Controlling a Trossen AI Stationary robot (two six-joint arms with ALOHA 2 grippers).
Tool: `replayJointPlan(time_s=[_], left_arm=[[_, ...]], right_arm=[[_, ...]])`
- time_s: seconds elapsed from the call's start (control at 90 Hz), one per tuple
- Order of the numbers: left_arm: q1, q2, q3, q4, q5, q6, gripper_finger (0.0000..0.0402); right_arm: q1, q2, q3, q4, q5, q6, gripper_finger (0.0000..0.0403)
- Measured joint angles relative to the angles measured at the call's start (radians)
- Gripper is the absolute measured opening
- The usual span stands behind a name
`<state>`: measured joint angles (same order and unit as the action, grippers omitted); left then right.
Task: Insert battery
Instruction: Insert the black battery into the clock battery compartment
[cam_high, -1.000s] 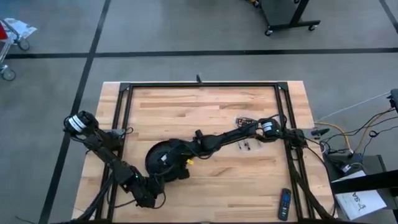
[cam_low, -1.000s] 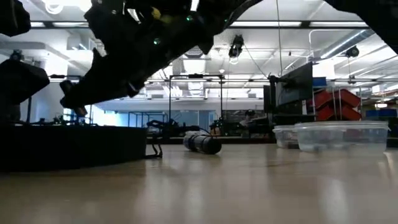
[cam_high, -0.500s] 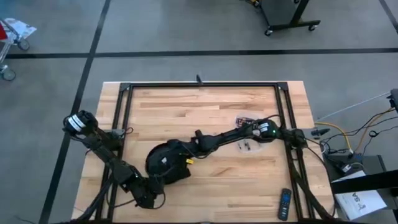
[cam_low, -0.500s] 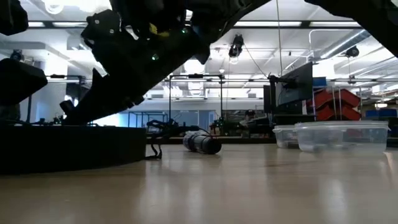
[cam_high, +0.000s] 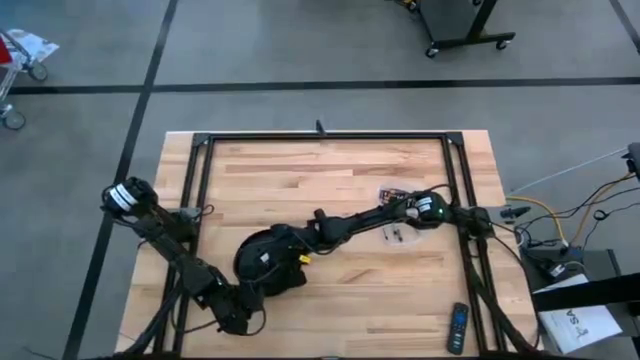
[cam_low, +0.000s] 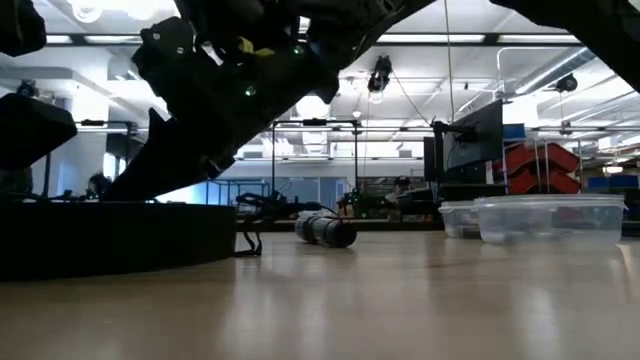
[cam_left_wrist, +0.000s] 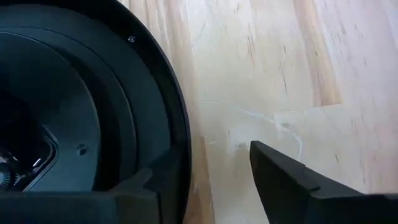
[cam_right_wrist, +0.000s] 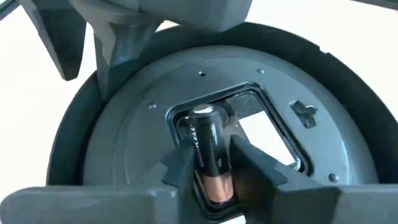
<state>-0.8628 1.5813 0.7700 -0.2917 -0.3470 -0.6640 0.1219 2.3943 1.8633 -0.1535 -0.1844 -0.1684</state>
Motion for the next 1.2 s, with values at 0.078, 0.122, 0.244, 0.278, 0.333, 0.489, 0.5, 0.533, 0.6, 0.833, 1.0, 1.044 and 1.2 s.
replayJointPlan(time_s=[0.078, 0.122, 0.244, 0.278, 0.333, 0.489, 0.5, 0.533, 0.6, 0.833, 1.0, 1.044, 1.2], left_arm=[[0.0, -0.001, 0.0, -0.001, 0.0, 0.0, 0.0157], [0.0, -0.001, 0.0, -0.003, 0.0, 0.0, 0.0155], [0.0, -0.002, 0.0, -0.005, 0.0, 0.0, 0.015], [0.0, -0.002, 0.0, -0.005, 0.0, 0.0, 0.0148], [0.0, -0.002, 0.0, -0.005, 0.0, 0.0, 0.0146], [0.0, -0.002, 0.0, -0.004, 0.0, 0.0, 0.014], [0.0, -0.002, 0.0, -0.004, 0.0, 0.0, 0.014], [0.0, -0.002, 0.0, -0.005, 0.0, 0.0, 0.0139], [0.0, -0.002, 0.0, -0.004, 0.0, 0.0, 0.0139], [0.0, -0.002, 0.0, -0.004, 0.0, 0.0, 0.014], [0.0, -0.002, 0.0, -0.004, 0.0, 0.0, 0.0139], [0.0, -0.002, 0.0, -0.004, -0.001, 0.0, 0.0139], [0.0, -0.002, 0.0, -0.003, -0.006, 0.0, 0.0141]], right_arm=[[0.0, 0.0, 0.0, 0.0, -0.002, 0.0, 0.0112], [0.0, 0.0, 0.002, -0.003, -0.003, 0.001, 0.0118], [0.0, 0.0, 0.022, -0.02, -0.001, 0.022, 0.013], [0.002, 0.0, 0.029, -0.021, 0.0, 0.031, 0.0132], [0.003, 0.0, 0.045, -0.02, 0.0, 0.038, 0.0135], [0.011, 0.0, 0.074, -0.01, -0.001, 0.038, 0.0131], [0.011, 0.0, 0.074, -0.009, -0.001, 0.038, 0.0129], [0.012, 0.0, 0.074, -0.009, -0.002, 0.038, 0.0124], [0.014, 0.0, 0.073, -0.003, -0.003, 0.038, 0.0109], [0.013, 0.0, 0.05, 0.014, -0.003, 0.053, 0.0025], [0.015, -0.002, 0.05, 0.035, -0.008, 0.072, 0.0007], [0.016, -0.002, 0.05, 0.039, -0.013, 0.074, 0.0007], [0.023, 0.0, 0.049, 0.068, -0.034, 0.079, 0.0001]])
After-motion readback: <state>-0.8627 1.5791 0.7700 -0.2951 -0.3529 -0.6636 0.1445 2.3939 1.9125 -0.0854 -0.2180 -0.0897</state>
